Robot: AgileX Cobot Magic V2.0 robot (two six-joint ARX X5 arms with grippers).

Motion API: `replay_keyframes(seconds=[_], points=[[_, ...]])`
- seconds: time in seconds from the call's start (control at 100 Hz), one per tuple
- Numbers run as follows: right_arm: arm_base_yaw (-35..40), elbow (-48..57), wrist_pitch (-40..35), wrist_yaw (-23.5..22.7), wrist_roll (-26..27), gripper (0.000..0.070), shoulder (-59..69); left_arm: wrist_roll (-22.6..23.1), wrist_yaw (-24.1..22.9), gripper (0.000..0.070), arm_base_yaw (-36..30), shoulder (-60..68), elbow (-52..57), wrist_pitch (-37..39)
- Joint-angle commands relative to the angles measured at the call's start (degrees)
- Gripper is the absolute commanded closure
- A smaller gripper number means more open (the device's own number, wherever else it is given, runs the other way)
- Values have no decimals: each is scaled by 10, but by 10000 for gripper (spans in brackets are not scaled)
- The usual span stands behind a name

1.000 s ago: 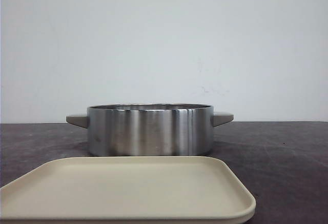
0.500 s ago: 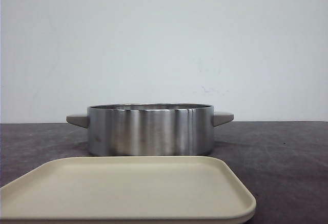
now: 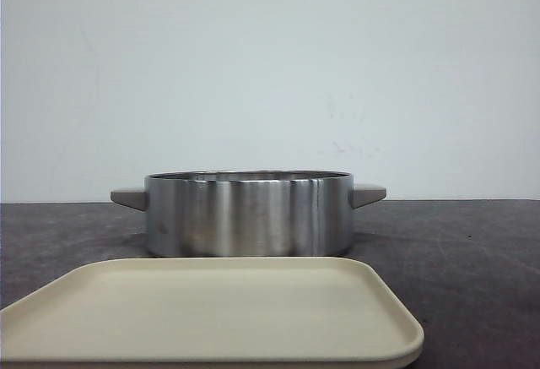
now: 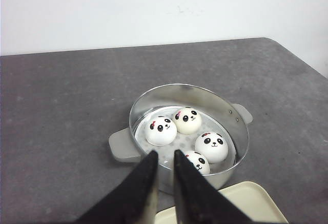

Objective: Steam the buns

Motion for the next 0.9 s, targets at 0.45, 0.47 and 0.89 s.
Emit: replay_keyframes(seconds=[0.45, 0.47, 0.89], points=[[1, -1, -43, 0, -22, 692, -1, 2, -3, 694, -4, 1, 7, 8], [1, -1, -43, 0, -22, 692, -1, 2, -3, 694, -4, 1, 7, 8], [1, -1, -43, 0, -22, 692, -1, 2, -3, 694, -3, 1, 7, 8]])
